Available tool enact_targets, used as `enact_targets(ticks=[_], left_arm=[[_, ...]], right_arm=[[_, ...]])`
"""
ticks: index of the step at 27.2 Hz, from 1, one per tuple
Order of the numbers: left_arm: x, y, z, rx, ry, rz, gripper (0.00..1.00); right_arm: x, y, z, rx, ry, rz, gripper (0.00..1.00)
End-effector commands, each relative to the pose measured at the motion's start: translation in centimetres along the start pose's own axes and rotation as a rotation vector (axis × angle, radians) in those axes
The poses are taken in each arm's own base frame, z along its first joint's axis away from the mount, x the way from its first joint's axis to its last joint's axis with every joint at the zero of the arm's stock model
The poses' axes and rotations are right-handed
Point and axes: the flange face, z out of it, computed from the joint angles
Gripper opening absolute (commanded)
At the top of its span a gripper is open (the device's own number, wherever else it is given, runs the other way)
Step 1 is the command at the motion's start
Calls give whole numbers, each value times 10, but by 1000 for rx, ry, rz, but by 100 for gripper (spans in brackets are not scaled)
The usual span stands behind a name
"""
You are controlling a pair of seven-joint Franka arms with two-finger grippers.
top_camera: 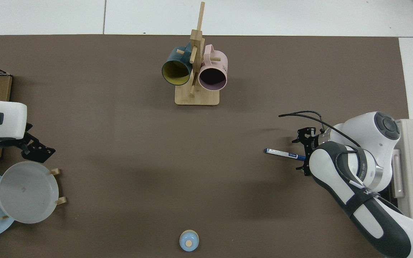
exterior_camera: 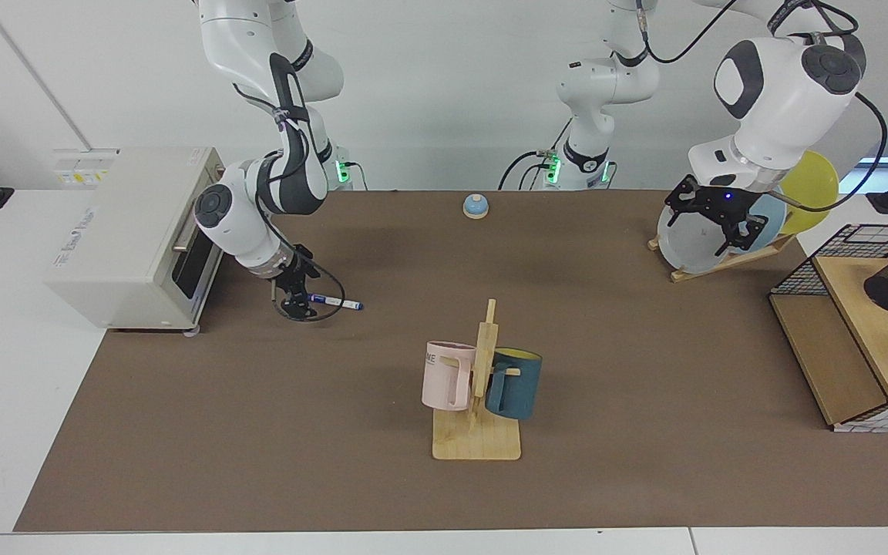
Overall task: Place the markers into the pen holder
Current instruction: 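Reach the right gripper to the white marker and close on it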
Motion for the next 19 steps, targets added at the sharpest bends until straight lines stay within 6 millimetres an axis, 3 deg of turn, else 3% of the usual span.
enact_targets(ticks=[1, 8, 13, 17, 19], left_arm=[[-7, 2, 2, 21, 10, 33, 100], [-2, 0, 2, 43, 34, 179, 100], [2, -1, 0, 65, 45, 295, 100], [8, -4, -3, 110, 65, 463, 100], [8, -4, -3, 110, 65, 468, 100]], right_arm=[[10, 8, 11, 5, -12, -4, 100], [14, 8, 11, 5, -13, -18, 99], [14, 8, 11, 5, -13, -54, 77], [14, 8, 11, 5, -13, -56, 67], [14, 8, 12, 2, -12, -58, 55]])
